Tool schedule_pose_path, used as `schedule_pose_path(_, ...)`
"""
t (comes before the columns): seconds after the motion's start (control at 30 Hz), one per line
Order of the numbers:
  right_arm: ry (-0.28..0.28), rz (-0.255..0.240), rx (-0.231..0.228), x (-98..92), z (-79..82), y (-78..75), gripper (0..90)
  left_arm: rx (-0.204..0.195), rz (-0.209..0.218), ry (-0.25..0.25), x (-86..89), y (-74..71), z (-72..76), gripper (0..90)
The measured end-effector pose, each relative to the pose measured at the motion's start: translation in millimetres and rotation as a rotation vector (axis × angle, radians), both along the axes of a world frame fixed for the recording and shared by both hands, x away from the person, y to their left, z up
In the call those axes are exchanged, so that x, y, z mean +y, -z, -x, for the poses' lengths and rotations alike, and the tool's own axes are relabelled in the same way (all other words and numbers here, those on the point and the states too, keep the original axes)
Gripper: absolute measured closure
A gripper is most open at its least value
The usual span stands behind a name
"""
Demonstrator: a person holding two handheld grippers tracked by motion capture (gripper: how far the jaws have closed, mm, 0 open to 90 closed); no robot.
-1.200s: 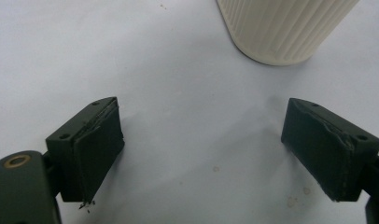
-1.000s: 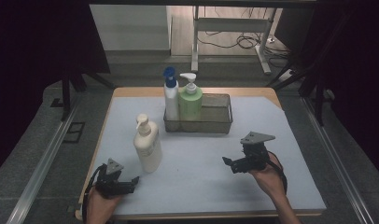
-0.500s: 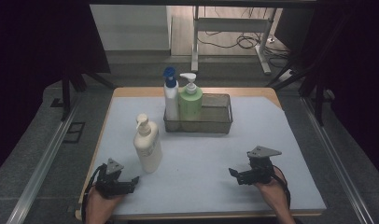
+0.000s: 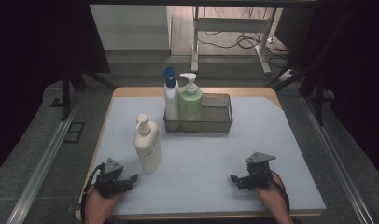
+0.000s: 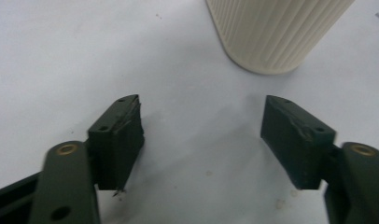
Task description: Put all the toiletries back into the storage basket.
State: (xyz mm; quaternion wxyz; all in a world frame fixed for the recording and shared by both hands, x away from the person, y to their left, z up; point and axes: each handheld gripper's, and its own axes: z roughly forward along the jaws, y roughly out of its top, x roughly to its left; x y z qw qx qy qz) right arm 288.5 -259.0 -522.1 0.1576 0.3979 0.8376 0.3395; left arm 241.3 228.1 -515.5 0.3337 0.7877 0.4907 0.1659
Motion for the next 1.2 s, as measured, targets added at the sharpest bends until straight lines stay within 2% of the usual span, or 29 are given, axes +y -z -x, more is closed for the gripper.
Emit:
schedule_pose_path(0.2, 0.0, 0.0, -0.001, 0.1, 0.0, 0.2, 0.4, 0.004, 0.037, 0.013, 1.8, -3.3, -5.0, 50.7)
schedule_pose_path(0.43, 0.0, 0.0, 0.0, 0.0, 0.0, 0.3, 0.4, 0.012, 0.035, 0.05, -3.9, -5.3, -15.6, 77.1)
schedule_pose_path(0.57, 0.0, 0.0, -0.001, 0.0, 0.0, 0.3, 0.4, 0.007, 0.022, 0.086, -9.9, -5.3, -22.9, 87.4)
schedule_pose_path(0.67, 0.0, 0.0, -0.001, 0.1, 0.0, 0.3, 0.4, 0.003, -0.004, 0.094, -13.3, -3.7, -28.5, 89.2)
schedule_pose_path(0.8, 0.001, -0.001, 0.002, 0.2, 0.2, 0.3, 0.4, -0.012, 0.006, 0.108, -16.2, -4.2, -34.3, 89.4)
schedule_pose_path(0.87, 0.001, 0.0, 0.002, 0.3, 0.2, 0.2, 0.4, -0.012, -0.012, 0.106, -18.0, -4.3, -36.2, 89.5)
schedule_pose_path(1.0, 0.002, 0.002, 0.001, 0.5, 0.3, 0.2, 0.3, -0.002, 0.017, 0.121, -20.3, -3.3, -36.3, 89.6)
schedule_pose_path(1.2, 0.001, 0.004, 0.002, 0.6, 0.3, 0.1, 0.4, 0.001, 0.016, 0.161, -33.8, -3.6, -36.5, 89.6)
